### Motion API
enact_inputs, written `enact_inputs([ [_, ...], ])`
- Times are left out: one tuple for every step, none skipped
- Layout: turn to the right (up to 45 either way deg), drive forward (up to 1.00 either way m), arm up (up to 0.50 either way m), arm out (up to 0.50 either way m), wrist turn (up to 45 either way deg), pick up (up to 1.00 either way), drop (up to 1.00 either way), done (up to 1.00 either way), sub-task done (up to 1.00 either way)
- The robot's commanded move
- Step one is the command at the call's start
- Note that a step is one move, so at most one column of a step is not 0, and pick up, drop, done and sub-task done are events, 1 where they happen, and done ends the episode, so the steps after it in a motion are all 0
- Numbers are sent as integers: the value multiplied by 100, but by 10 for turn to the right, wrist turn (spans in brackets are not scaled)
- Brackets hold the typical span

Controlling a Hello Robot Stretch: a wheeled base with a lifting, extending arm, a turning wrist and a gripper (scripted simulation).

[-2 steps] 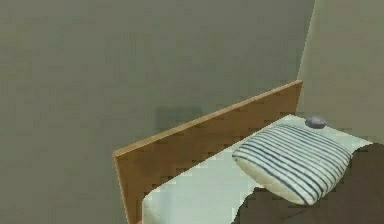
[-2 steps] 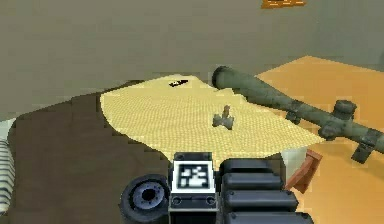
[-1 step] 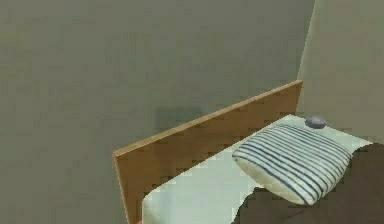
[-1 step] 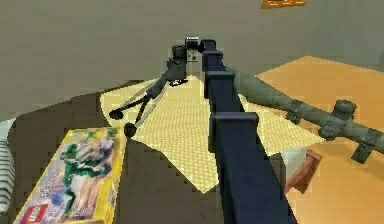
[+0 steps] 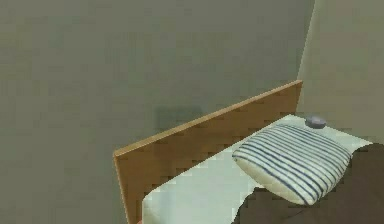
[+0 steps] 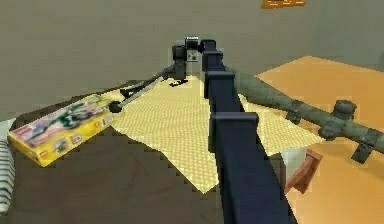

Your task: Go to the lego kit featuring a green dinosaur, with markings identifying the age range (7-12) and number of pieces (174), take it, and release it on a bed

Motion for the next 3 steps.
enact_inputs([
  [0, 0, -22, 0, 0, 0, 0, 0, 0],
  [0, 0, -32, 0, 0, 0, 0, 0, 0],
  [0, 0, 0, 0, 0, 0, 100, 0, 0],
])
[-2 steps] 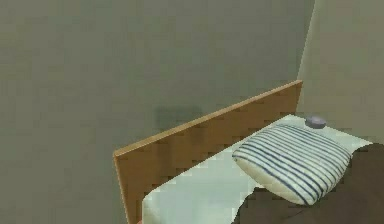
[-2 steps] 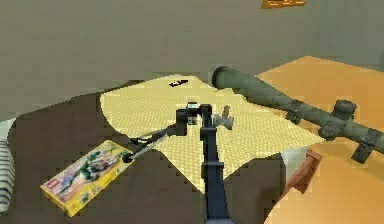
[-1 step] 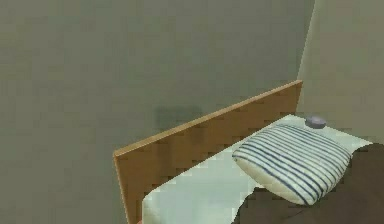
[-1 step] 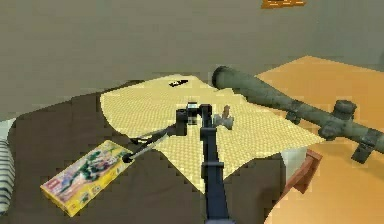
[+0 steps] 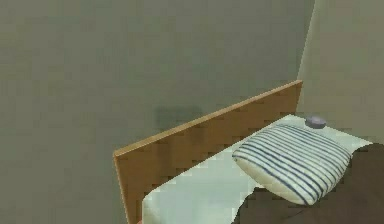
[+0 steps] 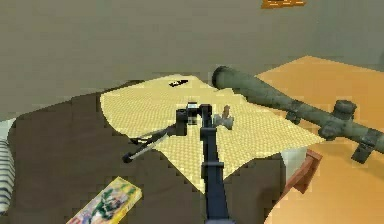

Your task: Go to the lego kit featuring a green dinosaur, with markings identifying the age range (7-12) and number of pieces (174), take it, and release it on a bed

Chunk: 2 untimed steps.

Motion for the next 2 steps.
enact_inputs([
  [0, 0, 10, 0, 0, 0, 0, 0, 0],
  [0, 0, 0, -8, 0, 0, 0, 0, 0],
])
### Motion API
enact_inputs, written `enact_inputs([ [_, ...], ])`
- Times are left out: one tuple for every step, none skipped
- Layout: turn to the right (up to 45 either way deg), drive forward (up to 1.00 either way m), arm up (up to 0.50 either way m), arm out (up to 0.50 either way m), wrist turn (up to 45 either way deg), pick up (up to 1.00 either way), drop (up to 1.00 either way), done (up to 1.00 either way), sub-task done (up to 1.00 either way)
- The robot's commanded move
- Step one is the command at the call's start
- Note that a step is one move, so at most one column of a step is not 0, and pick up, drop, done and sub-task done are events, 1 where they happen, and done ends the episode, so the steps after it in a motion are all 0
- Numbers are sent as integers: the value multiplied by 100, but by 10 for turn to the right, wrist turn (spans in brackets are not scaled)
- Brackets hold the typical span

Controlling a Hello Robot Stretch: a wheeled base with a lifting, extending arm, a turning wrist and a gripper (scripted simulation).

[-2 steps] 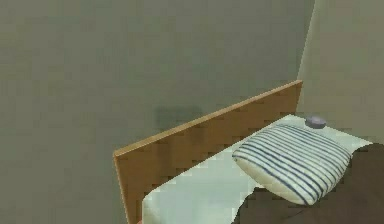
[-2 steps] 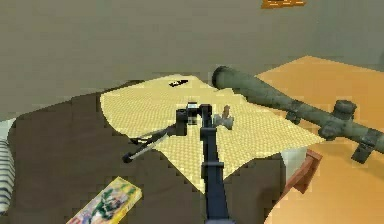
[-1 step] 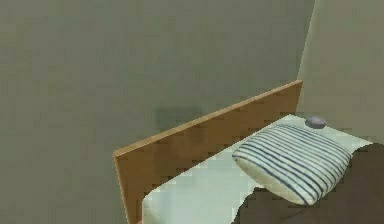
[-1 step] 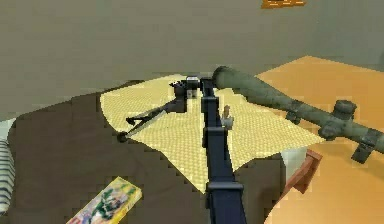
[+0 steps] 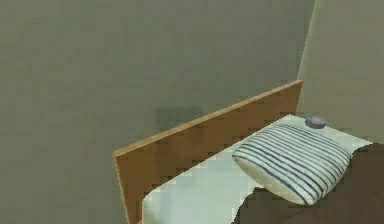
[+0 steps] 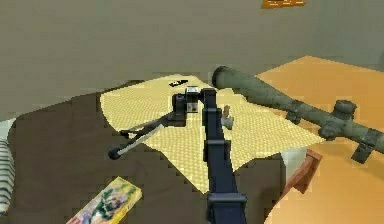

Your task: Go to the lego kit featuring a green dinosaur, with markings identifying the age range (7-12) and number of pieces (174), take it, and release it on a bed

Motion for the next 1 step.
enact_inputs([
  [0, 0, 0, 0, 0, 0, 0, 100, 0],
])
